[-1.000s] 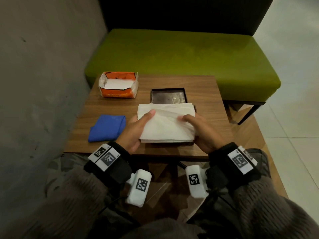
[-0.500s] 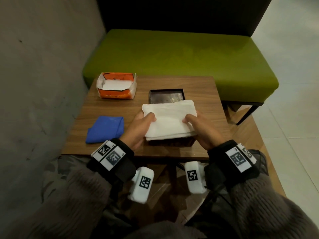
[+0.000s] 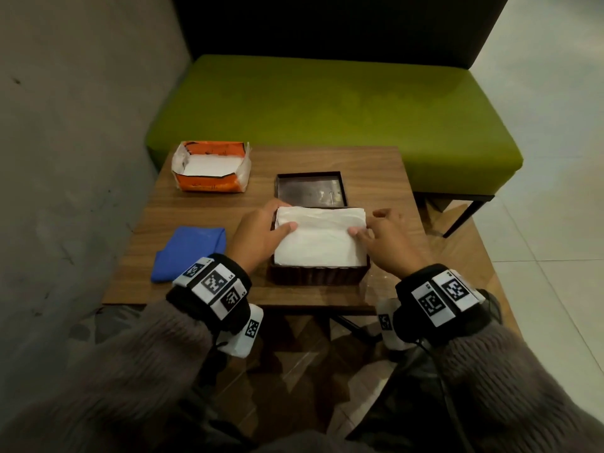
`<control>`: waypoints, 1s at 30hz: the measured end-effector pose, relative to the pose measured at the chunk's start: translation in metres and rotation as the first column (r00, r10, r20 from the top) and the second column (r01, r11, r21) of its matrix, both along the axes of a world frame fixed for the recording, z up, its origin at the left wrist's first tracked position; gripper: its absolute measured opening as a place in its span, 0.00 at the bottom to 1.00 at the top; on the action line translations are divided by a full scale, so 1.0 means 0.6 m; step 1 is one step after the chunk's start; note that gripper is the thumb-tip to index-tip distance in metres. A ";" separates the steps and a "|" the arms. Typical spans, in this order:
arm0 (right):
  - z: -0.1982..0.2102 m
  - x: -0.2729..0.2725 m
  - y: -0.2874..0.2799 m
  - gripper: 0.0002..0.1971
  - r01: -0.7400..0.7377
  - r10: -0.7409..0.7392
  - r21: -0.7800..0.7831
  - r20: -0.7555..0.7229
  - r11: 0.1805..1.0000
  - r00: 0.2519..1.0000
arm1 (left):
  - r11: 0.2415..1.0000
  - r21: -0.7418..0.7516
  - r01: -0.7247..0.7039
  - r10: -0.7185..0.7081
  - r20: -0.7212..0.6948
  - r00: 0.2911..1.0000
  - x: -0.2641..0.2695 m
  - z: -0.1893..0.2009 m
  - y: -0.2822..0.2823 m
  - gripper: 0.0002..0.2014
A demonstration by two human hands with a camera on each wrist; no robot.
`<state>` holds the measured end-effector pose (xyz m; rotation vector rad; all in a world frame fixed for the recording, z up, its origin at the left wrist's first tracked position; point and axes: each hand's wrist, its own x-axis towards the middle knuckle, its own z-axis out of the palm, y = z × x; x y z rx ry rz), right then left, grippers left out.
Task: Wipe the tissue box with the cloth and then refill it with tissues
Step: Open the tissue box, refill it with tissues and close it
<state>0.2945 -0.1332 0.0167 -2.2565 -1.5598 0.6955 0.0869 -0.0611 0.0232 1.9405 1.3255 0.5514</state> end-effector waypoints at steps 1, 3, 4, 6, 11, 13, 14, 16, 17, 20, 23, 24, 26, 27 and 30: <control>0.000 0.000 0.000 0.20 -0.015 0.015 -0.026 0.024 1.000 1.000 | 1.000 0.001 0.019 -0.019 -0.055 0.998 -0.001 -0.001 0.002 0.15; 0.009 -0.003 0.001 0.21 -0.049 0.060 -0.101 0.112 0.994 0.992 | 0.996 0.023 0.087 -0.078 -0.257 0.963 0.002 0.000 0.010 0.17; 0.012 -0.005 0.004 0.21 -0.069 0.095 -0.147 0.174 0.987 0.980 | 0.990 0.043 0.136 -0.111 -0.372 0.921 0.005 0.001 0.011 0.18; 0.015 -0.015 0.008 0.23 -0.082 0.134 -0.190 0.279 0.978 0.951 | 0.970 0.105 0.218 -0.134 -0.514 0.847 0.008 -0.001 0.013 0.22; 0.018 -0.047 -0.010 0.29 -0.095 0.053 0.134 0.292 0.986 0.955 | 0.905 0.322 0.278 -0.113 -0.448 0.887 0.003 0.001 -0.005 0.16; 0.018 -0.064 -0.015 0.21 -0.187 0.137 0.217 0.226 0.958 0.965 | 0.892 0.253 0.375 -0.217 -0.487 0.846 0.003 0.002 -0.016 0.09; 0.018 -0.073 -0.015 0.17 -0.228 0.188 0.199 0.200 0.953 0.962 | 0.889 0.212 0.405 -0.250 -0.517 0.819 0.004 0.003 -0.021 0.08; 0.011 -0.086 -0.017 0.15 -0.287 0.266 0.097 0.185 0.953 0.946 | 0.886 0.163 0.434 -0.272 -0.576 0.771 0.007 0.000 -0.026 0.10; 0.007 -0.090 -0.016 0.15 -0.303 0.290 0.046 0.188 0.952 0.938 | 0.886 0.141 0.441 -0.275 -0.606 0.746 0.008 -0.002 -0.026 0.12; -0.001 -0.091 -0.016 0.17 -0.330 0.333 -0.054 0.221 0.943 0.917 | 0.895 0.055 0.442 -0.296 -0.668 0.683 0.011 -0.005 -0.025 0.14; 0.004 -0.092 -0.012 0.20 -0.347 0.360 -0.096 0.241 0.933 0.901 | 0.894 -0.005 0.449 -0.321 -0.706 0.631 0.020 -0.002 -0.017 0.16; 0.005 -0.093 -0.012 0.20 -0.348 0.364 -0.110 0.236 0.931 0.901 | 0.889 -0.018 0.457 -0.330 -0.718 0.613 0.023 -0.001 -0.016 0.18; 0.004 -0.097 -0.012 0.22 -0.356 0.377 -0.132 0.218 0.925 0.900 | 0.881 -0.034 0.471 -0.340 -0.738 0.583 0.029 -0.001 -0.015 0.20; 0.002 -0.098 -0.013 0.23 -0.358 0.381 -0.141 0.207 0.923 0.901 | 0.879 -0.045 0.474 -0.345 -0.746 0.569 0.031 0.000 -0.015 0.20; -0.002 -0.097 -0.014 0.27 -0.356 0.385 -0.177 0.178 0.918 0.905 | 0.847 -0.136 0.513 -0.442 -0.715 0.541 0.026 0.004 -0.002 0.20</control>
